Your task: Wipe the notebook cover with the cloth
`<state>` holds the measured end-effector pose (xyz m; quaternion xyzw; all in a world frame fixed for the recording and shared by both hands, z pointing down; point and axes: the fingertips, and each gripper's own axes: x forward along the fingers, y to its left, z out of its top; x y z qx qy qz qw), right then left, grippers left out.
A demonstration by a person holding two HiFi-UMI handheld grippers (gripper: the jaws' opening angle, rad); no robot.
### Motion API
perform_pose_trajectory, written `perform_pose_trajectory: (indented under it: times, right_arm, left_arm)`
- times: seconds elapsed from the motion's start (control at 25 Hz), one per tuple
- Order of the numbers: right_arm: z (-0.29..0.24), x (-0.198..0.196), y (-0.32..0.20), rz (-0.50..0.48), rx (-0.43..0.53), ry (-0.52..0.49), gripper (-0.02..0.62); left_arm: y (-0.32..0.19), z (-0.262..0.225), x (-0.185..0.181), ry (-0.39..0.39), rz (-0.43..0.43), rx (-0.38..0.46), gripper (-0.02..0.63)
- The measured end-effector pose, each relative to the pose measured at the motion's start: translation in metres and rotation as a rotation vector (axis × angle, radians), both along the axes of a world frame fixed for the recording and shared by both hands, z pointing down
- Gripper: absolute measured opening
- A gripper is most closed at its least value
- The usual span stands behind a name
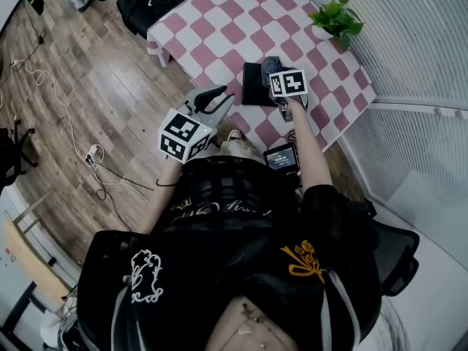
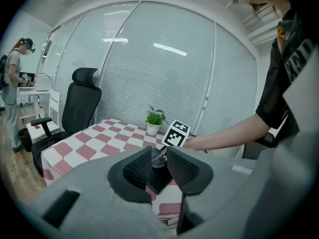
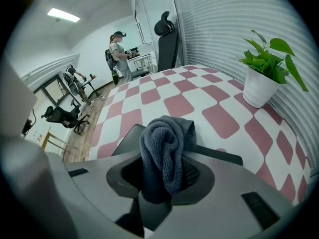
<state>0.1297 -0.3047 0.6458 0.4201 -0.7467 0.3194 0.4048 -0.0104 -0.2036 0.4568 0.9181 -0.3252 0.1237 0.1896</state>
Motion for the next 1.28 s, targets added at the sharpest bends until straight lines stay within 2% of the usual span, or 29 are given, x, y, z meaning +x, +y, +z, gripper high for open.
perform_pose_trajectory:
  times: [0.28, 0.44, 0.56, 0.72, 0.96, 1.08, 1.28]
  right_arm:
    - [-0.001, 0.003, -0.035, 0.057, 0.067, 0.005, 0.107]
    - [-0.017, 0.011, -0.035, 0.080, 0.153, 0.035, 0.106]
    - [-0.035, 0.028, -0.025, 0.135, 0.180, -0.001, 0.106]
    - [-0.041, 0.062, 0.010, 0.185, 0.152, -0.005, 0.106]
    - [-0.025, 0.089, 0.071, 0.185, 0.074, 0.013, 0.106]
    - [-0.017, 0.095, 0.093, 0.156, 0.049, 0.052, 0.106]
    - [-0.014, 0.082, 0.103, 0.058, 0.042, 0.070, 0.106]
  left_arm:
    - [-0.005, 0.004, -0.003, -0.004, -0.008, -0.003, 0.098]
    - [-0.004, 0.002, -0.001, 0.001, 0.001, -0.005, 0.098]
    - [-0.007, 0.001, 0.002, 0.006, 0.014, -0.001, 0.098]
    - [-0.007, 0.003, 0.014, 0.015, 0.053, -0.002, 0.098]
    - [-0.005, 0.001, 0.039, 0.031, 0.125, -0.002, 0.098]
    - [-0.003, 0.002, 0.054, 0.035, 0.166, -0.005, 0.098]
    - [0.001, 0.004, 0.069, 0.038, 0.204, -0.012, 0.098]
